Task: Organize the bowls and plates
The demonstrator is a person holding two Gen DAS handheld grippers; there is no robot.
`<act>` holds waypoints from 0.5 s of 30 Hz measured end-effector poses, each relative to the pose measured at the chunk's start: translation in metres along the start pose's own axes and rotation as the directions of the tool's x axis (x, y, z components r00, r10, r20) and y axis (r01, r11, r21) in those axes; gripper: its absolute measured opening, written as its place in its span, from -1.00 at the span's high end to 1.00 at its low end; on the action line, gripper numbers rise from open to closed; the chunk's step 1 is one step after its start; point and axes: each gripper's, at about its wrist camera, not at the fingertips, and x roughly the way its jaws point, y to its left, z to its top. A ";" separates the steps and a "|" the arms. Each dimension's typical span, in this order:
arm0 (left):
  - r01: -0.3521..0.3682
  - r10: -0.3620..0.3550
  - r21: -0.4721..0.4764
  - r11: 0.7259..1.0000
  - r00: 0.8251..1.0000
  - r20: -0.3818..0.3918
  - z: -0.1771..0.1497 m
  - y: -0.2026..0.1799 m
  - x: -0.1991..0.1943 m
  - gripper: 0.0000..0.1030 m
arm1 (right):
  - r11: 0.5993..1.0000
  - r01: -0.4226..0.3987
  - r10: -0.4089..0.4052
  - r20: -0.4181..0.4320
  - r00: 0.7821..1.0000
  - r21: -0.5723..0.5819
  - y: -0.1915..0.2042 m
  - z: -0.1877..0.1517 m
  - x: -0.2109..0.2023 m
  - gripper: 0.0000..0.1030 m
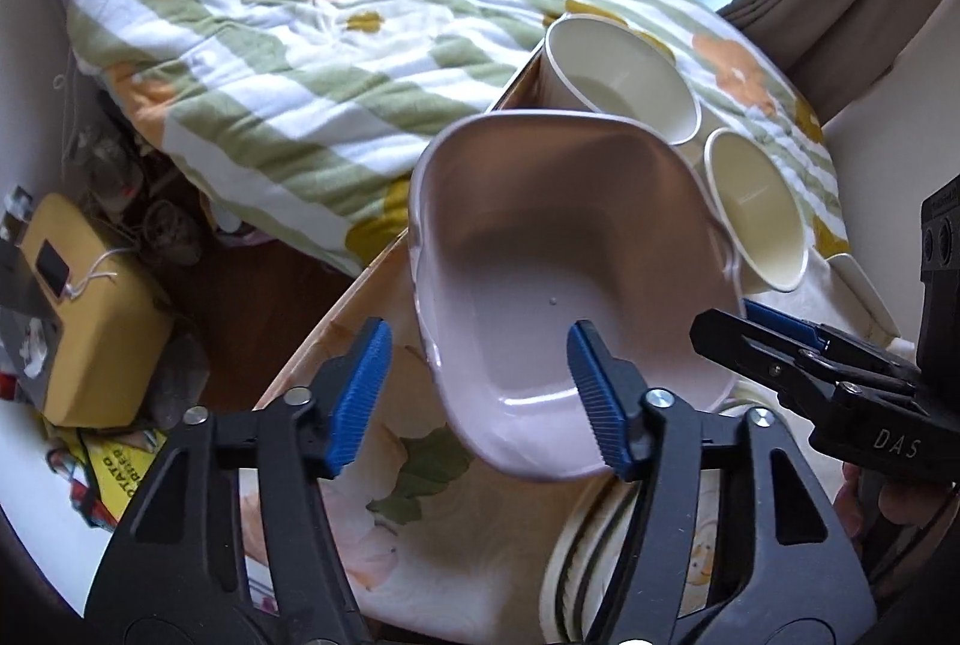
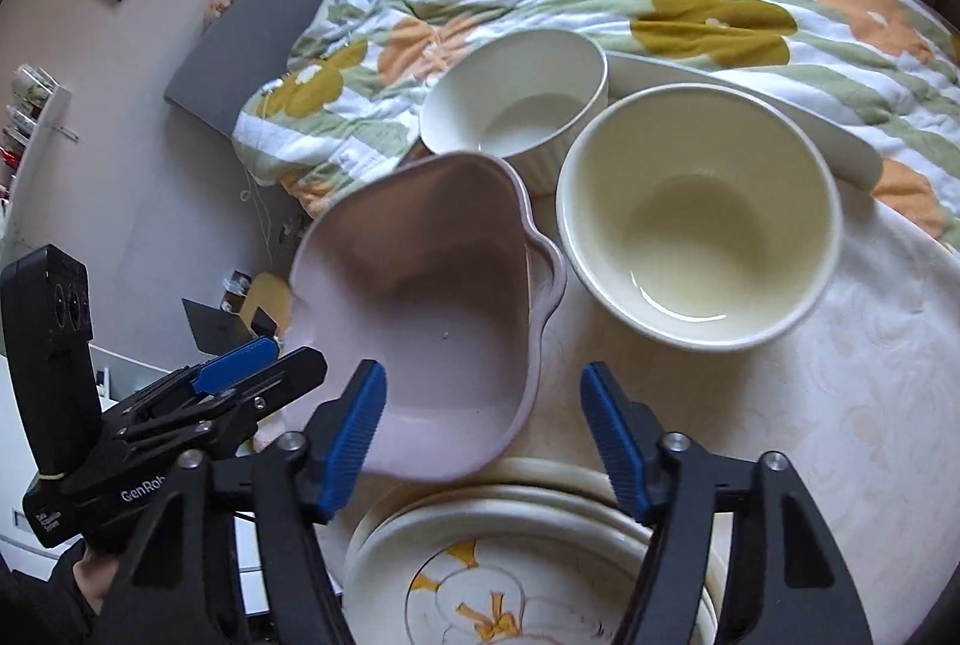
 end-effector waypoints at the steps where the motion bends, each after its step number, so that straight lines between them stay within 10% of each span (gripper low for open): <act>1: -0.002 0.002 -0.002 1.000 1.000 -0.009 0.001 0.001 0.005 -0.02 | 1.000 0.000 0.000 -0.003 1.000 0.003 -0.001 0.002 0.003 -0.12; 9: -0.017 0.017 -0.002 1.000 0.998 -0.058 0.012 0.007 0.027 0.64 | 1.000 0.025 -0.025 -0.008 1.000 0.015 -0.006 0.013 0.021 0.47; 15: -0.015 0.015 0.002 1.000 0.998 -0.054 0.015 0.010 0.027 0.74 | 0.998 0.064 -0.064 -0.001 0.998 0.001 -0.006 0.014 0.022 0.72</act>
